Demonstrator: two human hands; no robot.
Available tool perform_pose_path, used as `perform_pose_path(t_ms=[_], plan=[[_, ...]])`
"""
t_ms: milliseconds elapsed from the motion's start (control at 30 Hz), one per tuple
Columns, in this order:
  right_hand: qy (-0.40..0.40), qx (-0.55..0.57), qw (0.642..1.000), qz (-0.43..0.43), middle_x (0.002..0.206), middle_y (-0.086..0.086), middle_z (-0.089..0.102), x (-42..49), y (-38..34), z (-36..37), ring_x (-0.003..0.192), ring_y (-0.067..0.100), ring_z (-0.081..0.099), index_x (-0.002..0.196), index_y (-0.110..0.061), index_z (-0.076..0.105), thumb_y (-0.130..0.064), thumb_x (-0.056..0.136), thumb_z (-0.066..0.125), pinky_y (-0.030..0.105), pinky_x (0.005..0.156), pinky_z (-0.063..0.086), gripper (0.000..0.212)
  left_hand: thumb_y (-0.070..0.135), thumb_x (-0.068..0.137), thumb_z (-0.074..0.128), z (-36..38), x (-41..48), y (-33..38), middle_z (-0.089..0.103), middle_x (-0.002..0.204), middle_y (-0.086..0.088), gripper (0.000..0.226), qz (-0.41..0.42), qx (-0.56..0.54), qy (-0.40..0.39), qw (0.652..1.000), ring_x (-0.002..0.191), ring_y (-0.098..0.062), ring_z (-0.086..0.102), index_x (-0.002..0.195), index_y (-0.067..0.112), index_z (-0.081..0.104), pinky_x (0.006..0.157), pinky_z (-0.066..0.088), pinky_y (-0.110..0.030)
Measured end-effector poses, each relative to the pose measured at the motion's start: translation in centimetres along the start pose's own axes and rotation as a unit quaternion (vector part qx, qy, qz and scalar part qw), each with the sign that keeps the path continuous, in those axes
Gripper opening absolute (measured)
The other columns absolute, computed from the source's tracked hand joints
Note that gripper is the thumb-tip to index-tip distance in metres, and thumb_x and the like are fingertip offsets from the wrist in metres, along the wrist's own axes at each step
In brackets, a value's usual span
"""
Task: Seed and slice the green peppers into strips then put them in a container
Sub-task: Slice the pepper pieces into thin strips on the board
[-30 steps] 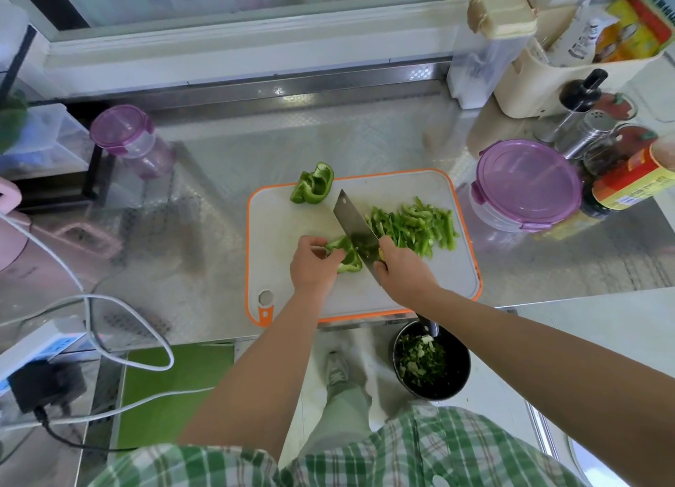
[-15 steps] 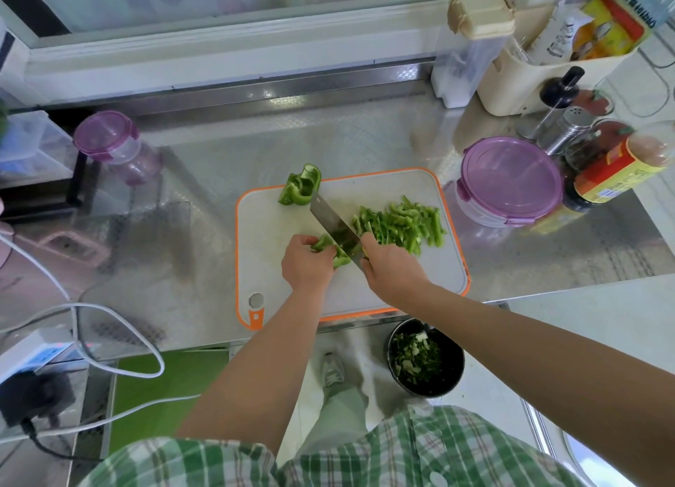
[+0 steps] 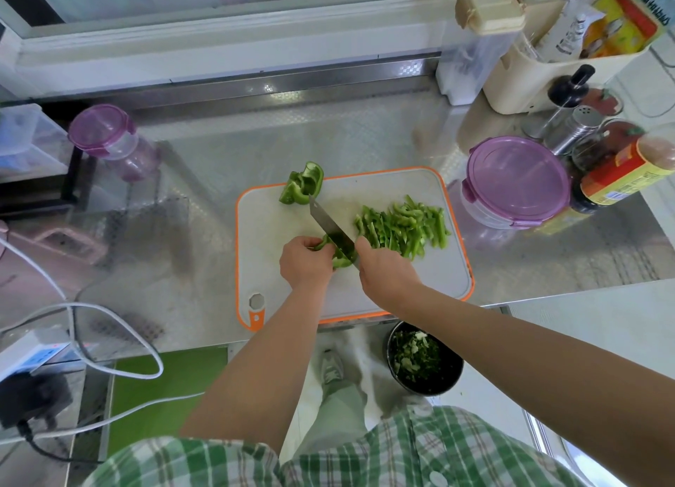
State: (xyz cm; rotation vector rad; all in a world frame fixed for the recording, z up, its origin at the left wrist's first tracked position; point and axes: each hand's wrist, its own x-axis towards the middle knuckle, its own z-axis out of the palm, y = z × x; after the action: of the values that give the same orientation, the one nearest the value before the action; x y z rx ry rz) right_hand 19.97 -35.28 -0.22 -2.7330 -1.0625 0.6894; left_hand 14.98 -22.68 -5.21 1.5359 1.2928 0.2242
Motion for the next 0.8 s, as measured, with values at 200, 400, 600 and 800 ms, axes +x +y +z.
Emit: perform_pose_path(t_ms=[200, 400, 600, 800], plan=[[-0.006, -0.040, 0.999, -0.011, 0.067, 0.002, 0.042, 1.1, -1.1, 0.5, 0.055, 0.022, 0.044, 0.116, -0.011, 0.033, 0.006, 0.086, 0.043, 0.030, 0.043, 0.027, 0.036, 0.028, 0.061, 0.080, -0.5, 0.2, -0.1, 0.072, 0.071, 0.003, 0.016, -0.009, -0.003, 0.000, 1.000, 0.071, -0.027, 0.072, 0.065, 0.028, 0.065, 0.069, 0.060, -0.043], [0.005, -0.052, 0.999, -0.004, 0.063, -0.001, 0.038, 2.2, -1.1, 1.2, 0.049, 0.019, 0.039, 0.119, -0.013, 0.031, 0.004, 0.088, 0.043, 0.030, 0.042, 0.027, 0.037, 0.019, 0.069, 0.084, -1.1, -0.1, -0.1, 0.072, 0.072, 0.001, 0.018, -0.022, -0.014, -0.005, 1.000, 0.067, -0.023, 0.072, 0.069, 0.025, 0.068, 0.066, 0.061, -0.042], [0.012, 0.027, 0.999, -0.017, 0.065, 0.003, 0.045, 1.8, 0.4, 1.0, 0.053, 0.022, 0.043, 0.115, -0.010, 0.034, -0.017, 0.100, 0.039, 0.030, 0.043, 0.027, 0.017, 0.013, 0.073, 0.085, -1.7, -0.8, 0.0, 0.072, 0.080, -0.006, 0.015, -0.033, -0.052, -0.024, 0.998, 0.069, -0.023, 0.071, 0.081, 0.015, 0.072, 0.065, 0.062, -0.041], [0.010, 0.069, 0.997, -0.034, 0.062, 0.002, 0.041, 0.4, 1.5, -0.5, 0.050, 0.019, 0.039, 0.101, -0.011, 0.033, -0.015, 0.098, 0.040, 0.031, 0.044, 0.027, 0.008, 0.011, 0.075, 0.083, -1.3, -1.5, 0.5, 0.073, 0.085, -0.011, 0.018, -0.039, -0.063, -0.039, 0.996, 0.071, -0.026, 0.071, 0.090, 0.006, 0.075, 0.063, 0.062, -0.040]])
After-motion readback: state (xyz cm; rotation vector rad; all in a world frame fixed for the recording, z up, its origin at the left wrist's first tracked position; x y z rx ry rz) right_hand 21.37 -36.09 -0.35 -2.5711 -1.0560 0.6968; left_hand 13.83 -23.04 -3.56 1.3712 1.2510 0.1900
